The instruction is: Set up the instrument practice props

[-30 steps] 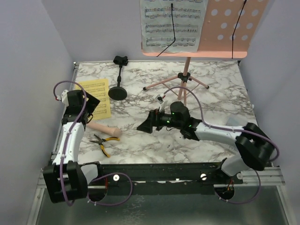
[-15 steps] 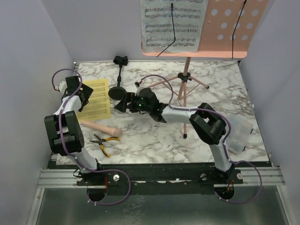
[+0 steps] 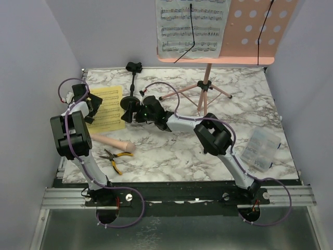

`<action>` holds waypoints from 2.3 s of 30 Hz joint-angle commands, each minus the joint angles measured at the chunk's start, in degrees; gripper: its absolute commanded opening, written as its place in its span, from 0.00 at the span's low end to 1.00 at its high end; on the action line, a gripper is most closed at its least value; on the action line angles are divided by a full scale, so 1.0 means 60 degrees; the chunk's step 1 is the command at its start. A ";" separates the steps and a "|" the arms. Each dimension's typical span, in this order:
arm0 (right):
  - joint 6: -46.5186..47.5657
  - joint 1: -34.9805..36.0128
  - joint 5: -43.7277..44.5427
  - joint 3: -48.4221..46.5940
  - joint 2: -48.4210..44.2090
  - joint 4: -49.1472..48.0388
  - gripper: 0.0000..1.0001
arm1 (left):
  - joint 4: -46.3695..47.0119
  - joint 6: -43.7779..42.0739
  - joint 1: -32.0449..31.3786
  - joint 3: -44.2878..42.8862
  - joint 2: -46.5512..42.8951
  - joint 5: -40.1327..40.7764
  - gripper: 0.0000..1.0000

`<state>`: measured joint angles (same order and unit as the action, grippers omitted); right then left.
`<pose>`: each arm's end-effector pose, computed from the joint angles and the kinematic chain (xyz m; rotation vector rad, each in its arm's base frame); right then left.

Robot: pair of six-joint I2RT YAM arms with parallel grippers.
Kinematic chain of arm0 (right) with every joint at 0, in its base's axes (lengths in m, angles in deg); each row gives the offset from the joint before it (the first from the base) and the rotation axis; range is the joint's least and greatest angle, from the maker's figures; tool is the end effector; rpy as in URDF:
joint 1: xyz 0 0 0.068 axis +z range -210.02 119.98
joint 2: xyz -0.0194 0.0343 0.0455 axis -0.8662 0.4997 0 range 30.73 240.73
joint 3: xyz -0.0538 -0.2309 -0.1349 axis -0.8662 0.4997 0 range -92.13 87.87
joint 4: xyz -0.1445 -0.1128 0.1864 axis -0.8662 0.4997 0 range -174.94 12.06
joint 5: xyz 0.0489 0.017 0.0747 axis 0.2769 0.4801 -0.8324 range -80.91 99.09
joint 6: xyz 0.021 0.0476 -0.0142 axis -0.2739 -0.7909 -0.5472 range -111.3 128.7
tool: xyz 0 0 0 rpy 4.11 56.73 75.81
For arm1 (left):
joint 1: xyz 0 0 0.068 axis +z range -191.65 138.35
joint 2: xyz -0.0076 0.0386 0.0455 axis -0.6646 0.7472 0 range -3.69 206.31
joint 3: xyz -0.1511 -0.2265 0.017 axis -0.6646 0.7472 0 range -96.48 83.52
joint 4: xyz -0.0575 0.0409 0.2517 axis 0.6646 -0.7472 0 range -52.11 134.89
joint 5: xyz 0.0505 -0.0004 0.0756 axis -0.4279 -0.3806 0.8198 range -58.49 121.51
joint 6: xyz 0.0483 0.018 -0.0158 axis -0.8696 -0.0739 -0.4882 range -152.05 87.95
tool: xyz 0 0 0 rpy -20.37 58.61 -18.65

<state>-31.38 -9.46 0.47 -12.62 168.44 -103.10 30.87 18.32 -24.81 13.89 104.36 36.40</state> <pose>0.3451 0.4281 0.1550 -0.3028 2.0714 1.1696 0.3798 0.1181 0.1725 -1.4063 2.0510 -0.1422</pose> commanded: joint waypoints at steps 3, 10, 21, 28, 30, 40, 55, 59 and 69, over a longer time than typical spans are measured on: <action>-0.0139 0.0039 -0.0018 -0.0049 0.0506 0.0244 0.90 | -0.1542 0.1004 0.0102 0.0452 0.0358 -0.0767 0.99; -0.0174 -0.0018 0.0140 0.0098 0.0382 0.0519 0.87 | -0.1677 0.1139 -0.0152 0.1738 -0.0480 -0.0581 0.99; -0.1004 -0.0225 -0.0959 0.0811 0.0162 0.0701 0.83 | -0.1520 0.0862 -0.0671 0.2532 -0.0280 -0.1472 0.99; -0.1180 -0.0341 -0.1710 0.0306 0.0302 0.1822 0.82 | -0.1329 0.0925 -0.0785 0.2994 -0.0369 -0.1855 0.99; -0.1538 -0.0334 -0.1691 0.0481 0.0279 0.1664 0.82 | -0.1202 0.0895 -0.0800 0.3195 -0.0523 -0.1930 0.99; -0.2038 -0.0400 -0.2385 -0.0016 0.0646 0.1489 0.75 | -0.1012 0.0519 -0.0800 0.3535 -0.1078 -0.2283 0.99; -0.2215 -0.0647 -0.2796 -0.0404 0.0726 0.0418 0.01 | -0.1456 0.0152 -0.0740 0.3309 -0.2514 -0.1353 0.99; -0.0845 -0.0662 -0.3155 -0.1098 0.0169 0.1013 0.01 | -0.1776 -0.0526 -0.0987 0.2517 -0.4244 -0.0222 0.99; -0.0444 -0.0723 -0.6101 -0.3531 -0.0729 0.2100 0.01 | -0.2028 -0.1204 -0.1602 -0.0571 -0.7032 0.0241 0.99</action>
<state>-30.63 -13.30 -26.00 -33.91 170.65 -88.26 20.31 13.03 -34.45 15.45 67.00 37.51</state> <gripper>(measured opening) 0.009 0.987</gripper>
